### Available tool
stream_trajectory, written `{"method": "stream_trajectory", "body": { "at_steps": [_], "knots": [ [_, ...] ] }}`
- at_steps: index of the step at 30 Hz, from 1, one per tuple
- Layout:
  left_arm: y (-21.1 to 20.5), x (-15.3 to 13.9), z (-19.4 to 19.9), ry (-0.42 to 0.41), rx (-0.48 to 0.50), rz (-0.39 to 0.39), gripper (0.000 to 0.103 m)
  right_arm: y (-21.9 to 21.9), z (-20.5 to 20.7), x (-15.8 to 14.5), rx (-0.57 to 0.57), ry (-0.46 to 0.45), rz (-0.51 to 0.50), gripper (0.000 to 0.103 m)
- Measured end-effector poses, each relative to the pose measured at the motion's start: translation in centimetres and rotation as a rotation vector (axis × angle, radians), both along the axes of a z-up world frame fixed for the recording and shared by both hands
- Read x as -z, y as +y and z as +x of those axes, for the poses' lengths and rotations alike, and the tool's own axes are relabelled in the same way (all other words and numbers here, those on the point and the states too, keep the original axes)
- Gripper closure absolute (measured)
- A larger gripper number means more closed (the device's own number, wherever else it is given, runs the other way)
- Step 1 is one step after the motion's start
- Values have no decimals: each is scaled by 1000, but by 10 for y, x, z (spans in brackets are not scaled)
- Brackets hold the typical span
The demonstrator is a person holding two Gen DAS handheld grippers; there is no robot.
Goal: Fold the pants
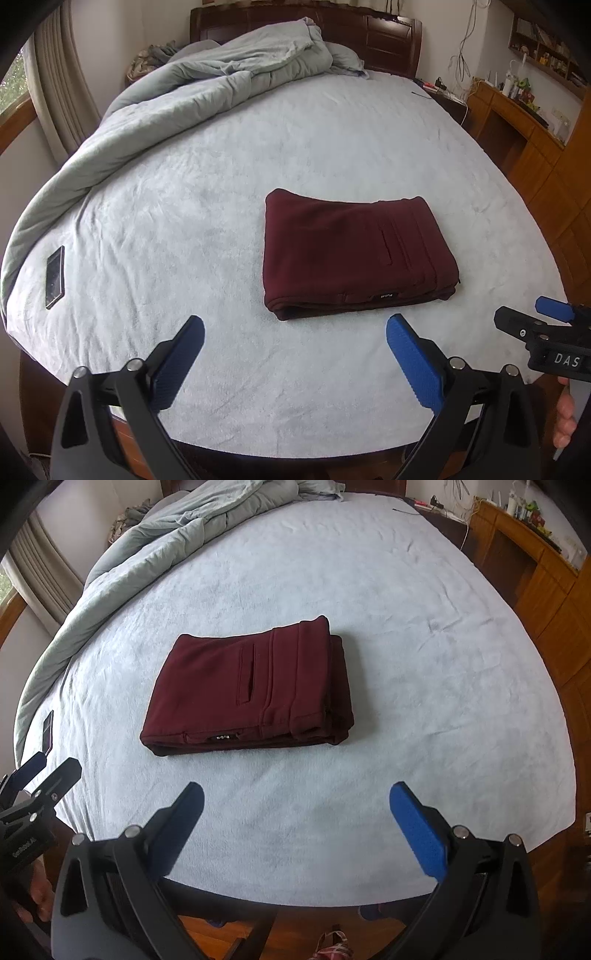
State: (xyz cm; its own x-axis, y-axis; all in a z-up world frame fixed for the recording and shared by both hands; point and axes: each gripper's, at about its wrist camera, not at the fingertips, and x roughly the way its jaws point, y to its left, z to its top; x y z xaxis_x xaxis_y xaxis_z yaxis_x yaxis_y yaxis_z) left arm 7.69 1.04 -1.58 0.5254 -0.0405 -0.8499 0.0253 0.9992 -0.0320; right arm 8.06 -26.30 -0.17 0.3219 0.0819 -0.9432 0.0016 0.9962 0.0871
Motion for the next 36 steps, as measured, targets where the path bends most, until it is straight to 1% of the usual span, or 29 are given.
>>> {"method": "stream_trajectory", "body": {
  "at_steps": [10,36],
  "knots": [
    [0,5,-4,23,6,23,4,2,-1,4,2,10,6,3],
    [5,14,3,43,13,27,4,6,6,11,-6,29,0,3]
  ]
}}
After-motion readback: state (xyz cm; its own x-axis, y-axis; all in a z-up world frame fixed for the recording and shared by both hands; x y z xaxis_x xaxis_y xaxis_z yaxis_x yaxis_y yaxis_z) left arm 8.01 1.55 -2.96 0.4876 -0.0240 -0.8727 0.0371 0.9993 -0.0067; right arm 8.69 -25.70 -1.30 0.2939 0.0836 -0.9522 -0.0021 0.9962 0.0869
